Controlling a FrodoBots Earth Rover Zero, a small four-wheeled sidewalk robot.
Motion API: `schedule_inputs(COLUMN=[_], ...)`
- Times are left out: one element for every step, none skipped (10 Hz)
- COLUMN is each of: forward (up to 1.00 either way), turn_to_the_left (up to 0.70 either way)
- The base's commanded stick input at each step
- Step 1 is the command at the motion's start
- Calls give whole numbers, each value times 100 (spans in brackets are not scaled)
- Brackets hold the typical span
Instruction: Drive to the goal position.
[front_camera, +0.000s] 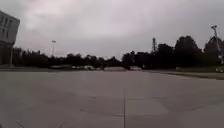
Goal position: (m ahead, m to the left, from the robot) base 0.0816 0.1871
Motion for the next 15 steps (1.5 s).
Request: schedule_inputs(forward=[70,70,70,70,70,70,70,70,70,70,70,70,70,70,70], turn_to_the_left=[1,1,1,1,1,1,1,1,1,1,1,1,1,1,1])
